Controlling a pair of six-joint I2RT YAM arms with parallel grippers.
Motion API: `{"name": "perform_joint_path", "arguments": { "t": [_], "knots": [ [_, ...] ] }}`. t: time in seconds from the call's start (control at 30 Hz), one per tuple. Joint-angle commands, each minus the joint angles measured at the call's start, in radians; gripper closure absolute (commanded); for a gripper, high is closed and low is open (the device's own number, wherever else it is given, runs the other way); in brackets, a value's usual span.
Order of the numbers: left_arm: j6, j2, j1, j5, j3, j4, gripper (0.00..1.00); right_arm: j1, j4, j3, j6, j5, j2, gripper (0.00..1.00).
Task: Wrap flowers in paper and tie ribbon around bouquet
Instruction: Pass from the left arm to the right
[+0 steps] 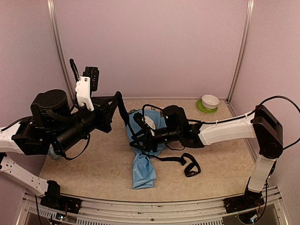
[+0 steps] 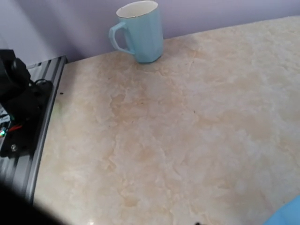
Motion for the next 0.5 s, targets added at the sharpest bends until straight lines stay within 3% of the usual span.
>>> {"name": "perform_joint_path", "arguments": {
  "t": [0.0, 0.17, 0.27, 0.3, 0.37, 0.43, 0.47],
  "knots": [
    [-0.026, -0.024, -0.006, -0.05, -0.024, -0.023, 1.0, 0.008, 0.063, -0.037, 0.027, 0.009, -0.039, 0.62],
    [-0.067, -0.032, -0.005, -0.076, -0.038, -0.065, 1.0, 0.007, 0.058, -0.03, 0.037, 0.01, -0.047, 0.99],
    [-0.226, -0.033, 0.037, -0.124, -0.043, -0.209, 1.0, 0.006, 0.044, -0.035, 0.042, 0.016, -0.069, 1.0],
    [-0.304, -0.031, 0.073, -0.113, -0.05, -0.287, 0.94, 0.007, 0.038, -0.039, 0.045, 0.017, -0.078, 1.0],
    [-0.515, -0.023, 0.151, -0.077, -0.103, -0.422, 0.55, 0.002, 0.028, -0.048, 0.054, 0.017, -0.098, 1.0],
    [-0.583, -0.026, 0.205, -0.043, -0.217, -0.433, 0.19, -0.003, 0.004, -0.048, 0.063, 0.002, -0.111, 1.0],
    [-0.593, -0.029, 0.224, -0.033, -0.272, -0.411, 0.13, -0.005, -0.007, -0.047, 0.067, -0.026, -0.112, 1.0]
  ]
}}
